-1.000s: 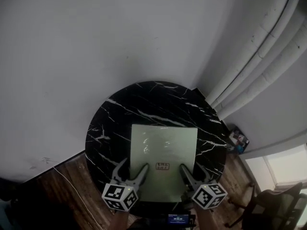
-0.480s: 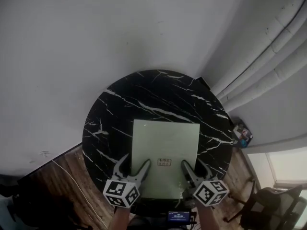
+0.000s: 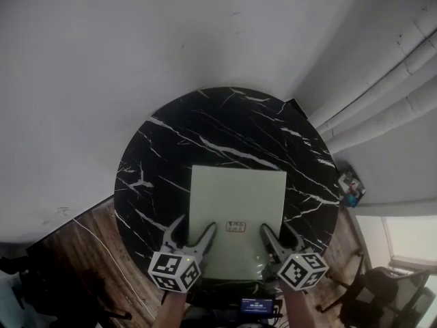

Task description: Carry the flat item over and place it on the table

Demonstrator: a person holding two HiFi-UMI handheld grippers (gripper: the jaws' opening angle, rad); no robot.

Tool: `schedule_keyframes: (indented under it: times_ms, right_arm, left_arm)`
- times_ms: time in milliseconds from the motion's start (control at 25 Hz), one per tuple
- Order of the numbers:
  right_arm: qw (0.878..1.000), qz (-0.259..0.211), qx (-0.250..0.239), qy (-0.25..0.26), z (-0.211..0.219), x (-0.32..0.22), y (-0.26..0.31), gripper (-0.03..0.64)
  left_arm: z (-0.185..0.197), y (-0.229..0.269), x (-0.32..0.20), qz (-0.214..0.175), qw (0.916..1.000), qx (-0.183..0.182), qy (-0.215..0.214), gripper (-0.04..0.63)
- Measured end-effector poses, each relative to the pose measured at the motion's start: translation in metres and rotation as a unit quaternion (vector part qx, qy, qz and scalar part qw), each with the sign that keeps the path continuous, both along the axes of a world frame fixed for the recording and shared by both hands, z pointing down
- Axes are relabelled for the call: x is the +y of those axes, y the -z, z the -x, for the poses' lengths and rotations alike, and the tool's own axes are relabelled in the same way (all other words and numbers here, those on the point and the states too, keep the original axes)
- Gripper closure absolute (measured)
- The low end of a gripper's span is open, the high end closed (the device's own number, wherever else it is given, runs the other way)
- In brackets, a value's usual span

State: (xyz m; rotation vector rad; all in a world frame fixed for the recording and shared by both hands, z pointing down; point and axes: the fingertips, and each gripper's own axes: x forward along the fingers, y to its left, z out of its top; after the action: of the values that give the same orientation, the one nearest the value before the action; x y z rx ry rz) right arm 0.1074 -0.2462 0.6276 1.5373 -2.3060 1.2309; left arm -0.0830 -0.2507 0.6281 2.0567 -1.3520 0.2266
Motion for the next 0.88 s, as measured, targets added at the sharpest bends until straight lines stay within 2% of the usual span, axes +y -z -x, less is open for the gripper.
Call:
schedule_keyframes:
  times_ms: [880]
  right_arm:
    - [0.999, 0.041, 0.000, 0.024, -0.001, -0.018, -0.038, 0.388]
  left_arm:
    - [-0.001, -0.036, -0.013, 0.060, 0.9981, -0.008, 0.013, 0.268]
